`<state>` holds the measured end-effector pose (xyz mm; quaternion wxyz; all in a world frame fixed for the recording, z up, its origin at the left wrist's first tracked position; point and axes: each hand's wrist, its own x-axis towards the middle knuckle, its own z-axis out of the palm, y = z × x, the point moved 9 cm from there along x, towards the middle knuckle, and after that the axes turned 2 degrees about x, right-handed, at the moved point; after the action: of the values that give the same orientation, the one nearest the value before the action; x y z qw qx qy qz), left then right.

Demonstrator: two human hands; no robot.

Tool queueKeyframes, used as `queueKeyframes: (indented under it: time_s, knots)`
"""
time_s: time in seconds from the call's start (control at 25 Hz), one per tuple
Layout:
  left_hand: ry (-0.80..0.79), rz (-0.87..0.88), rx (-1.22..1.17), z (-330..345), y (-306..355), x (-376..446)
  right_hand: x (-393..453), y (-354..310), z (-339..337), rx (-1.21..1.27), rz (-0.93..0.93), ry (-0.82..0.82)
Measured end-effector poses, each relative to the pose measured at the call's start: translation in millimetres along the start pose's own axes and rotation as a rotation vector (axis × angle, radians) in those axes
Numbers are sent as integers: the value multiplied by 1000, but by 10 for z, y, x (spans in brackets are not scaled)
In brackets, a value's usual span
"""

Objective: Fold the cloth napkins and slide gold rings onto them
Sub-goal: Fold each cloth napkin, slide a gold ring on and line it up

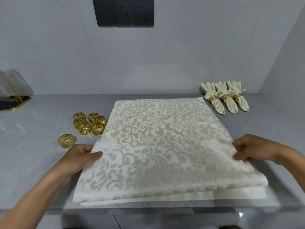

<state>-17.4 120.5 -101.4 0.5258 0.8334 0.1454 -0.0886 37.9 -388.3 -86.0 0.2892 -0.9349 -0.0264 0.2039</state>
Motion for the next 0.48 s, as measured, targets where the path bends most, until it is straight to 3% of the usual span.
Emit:
queueKeyframes:
  time_s: [0.16, 0.24, 0.36, 0.48]
  knots:
    - [185, 41, -44, -108, 38, 246, 135, 211, -125, 287, 107, 264]
    - [175, 41, -60, -96, 92, 349, 184, 261, -166, 374, 140, 388]
    - [139, 40, -2, -81, 103, 465, 260, 295, -216, 307, 142, 508]
    - [322, 193, 188, -169, 210, 505, 353, 285, -283, 194, 151, 596]
